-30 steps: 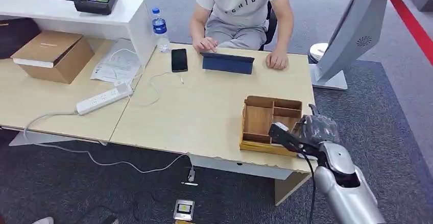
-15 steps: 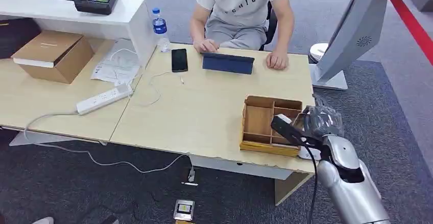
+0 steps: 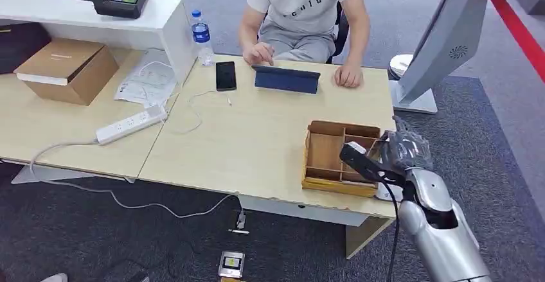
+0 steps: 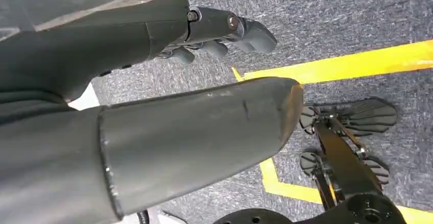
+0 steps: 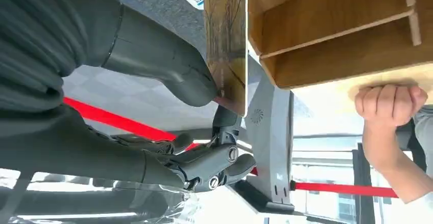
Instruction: Pass the card to the sensor for recognition and then transmit it.
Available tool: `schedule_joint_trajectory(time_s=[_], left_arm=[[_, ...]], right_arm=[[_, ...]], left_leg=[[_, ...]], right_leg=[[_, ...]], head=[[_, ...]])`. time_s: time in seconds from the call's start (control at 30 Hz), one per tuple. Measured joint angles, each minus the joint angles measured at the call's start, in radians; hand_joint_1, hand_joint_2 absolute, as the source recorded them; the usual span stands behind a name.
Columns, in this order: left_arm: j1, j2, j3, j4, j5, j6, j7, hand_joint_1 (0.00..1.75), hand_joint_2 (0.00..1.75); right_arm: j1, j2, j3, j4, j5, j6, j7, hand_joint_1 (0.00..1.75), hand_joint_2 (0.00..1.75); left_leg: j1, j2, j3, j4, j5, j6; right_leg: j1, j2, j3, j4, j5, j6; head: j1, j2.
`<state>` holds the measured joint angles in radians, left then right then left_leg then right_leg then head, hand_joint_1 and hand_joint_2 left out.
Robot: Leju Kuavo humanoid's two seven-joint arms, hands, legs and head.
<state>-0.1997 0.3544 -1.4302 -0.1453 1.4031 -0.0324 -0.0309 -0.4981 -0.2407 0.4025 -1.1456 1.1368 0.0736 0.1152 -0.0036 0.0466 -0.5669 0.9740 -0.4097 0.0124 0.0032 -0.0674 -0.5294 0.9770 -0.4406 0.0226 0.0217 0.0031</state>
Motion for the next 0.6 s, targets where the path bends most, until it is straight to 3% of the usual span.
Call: schedule_joint_trajectory(time_s=[0.27,0.43,0.6], left_arm=[[0.000,0.000,0.000,0.000,0.000,0.007,0.003,0.00,0.00],[-0.001,0.000,0.000,0.000,-0.016,0.002,-0.004,0.00,0.00],[-0.003,0.000,-0.003,0.000,-0.025,0.000,-0.013,0.00,0.00]], right_arm=[[-0.017,0.002,-0.002,-0.066,0.000,-0.020,0.004,1.75,1.75],[-0.130,0.017,0.004,-0.065,0.013,-0.024,-0.040,1.75,1.75],[-0.255,0.061,0.015,0.020,0.045,-0.084,-0.089,1.75,1.75]], left_leg=[[0.000,0.000,0.000,0.000,0.000,0.000],[0.000,0.000,-0.001,0.000,0.001,-0.001],[0.000,0.000,-0.001,0.000,0.002,-0.001]], right_leg=[[0.000,0.000,0.000,0.000,0.000,0.000],[0.000,0.000,-0.001,0.001,0.001,-0.001],[0.000,0.000,-0.001,0.002,0.001,-0.001]], head=[[0.000,0.000],[0.000,0.000],[0.000,0.000]])
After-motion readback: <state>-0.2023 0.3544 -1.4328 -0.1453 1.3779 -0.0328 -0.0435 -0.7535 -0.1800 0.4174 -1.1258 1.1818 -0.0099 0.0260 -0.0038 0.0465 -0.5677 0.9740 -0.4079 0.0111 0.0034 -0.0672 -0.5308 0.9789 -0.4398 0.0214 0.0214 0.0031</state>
